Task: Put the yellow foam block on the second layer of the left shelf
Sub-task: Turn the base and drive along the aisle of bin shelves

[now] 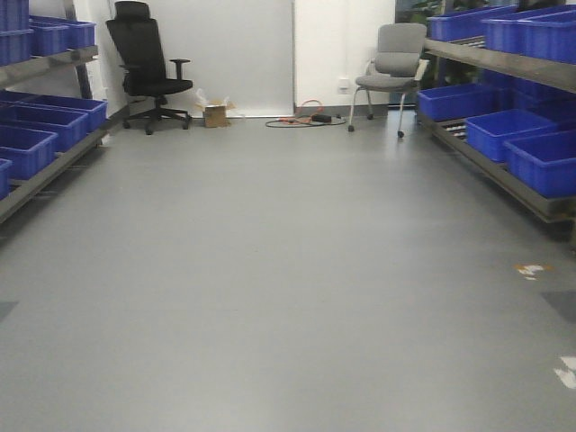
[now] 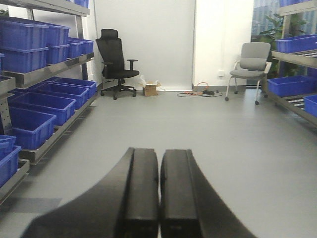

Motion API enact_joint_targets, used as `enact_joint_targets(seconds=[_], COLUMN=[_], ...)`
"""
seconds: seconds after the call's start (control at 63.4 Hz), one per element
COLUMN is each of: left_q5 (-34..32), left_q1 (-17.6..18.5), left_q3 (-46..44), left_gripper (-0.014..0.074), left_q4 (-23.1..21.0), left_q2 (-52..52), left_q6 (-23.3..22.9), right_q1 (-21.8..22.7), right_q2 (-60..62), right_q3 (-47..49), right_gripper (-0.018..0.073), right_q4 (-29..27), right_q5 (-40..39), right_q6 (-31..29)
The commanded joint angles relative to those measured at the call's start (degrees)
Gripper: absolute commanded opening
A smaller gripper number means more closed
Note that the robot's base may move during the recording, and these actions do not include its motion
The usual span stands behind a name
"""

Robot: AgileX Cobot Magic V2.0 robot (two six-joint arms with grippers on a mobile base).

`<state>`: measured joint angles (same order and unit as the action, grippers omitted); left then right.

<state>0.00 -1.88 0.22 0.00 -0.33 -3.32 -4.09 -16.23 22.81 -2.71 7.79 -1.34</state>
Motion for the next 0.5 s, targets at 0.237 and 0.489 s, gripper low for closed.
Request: enact_joint_targets(seconds=[0.237,0.489], left_q5=[-4.7,-4.7], left_q1=[-0.07,-0.07], left_q3=[1.63,1.63], left_gripper=[0.0124,0.0124], left_q4=[-0.32,-0.32], left_q2=[-0.98,-0.98], left_q6=[-0.19,-0.19], right_q1=[0.37,0.37], right_q2=[-0.4,-0.4], right_q3=[1.64,1.64], right_gripper=[0.0529,0.0529], right_q4=[-0.06,-0.06], right_q5=[-4.99,-4.99], right_q6=[-0.52,-0.52])
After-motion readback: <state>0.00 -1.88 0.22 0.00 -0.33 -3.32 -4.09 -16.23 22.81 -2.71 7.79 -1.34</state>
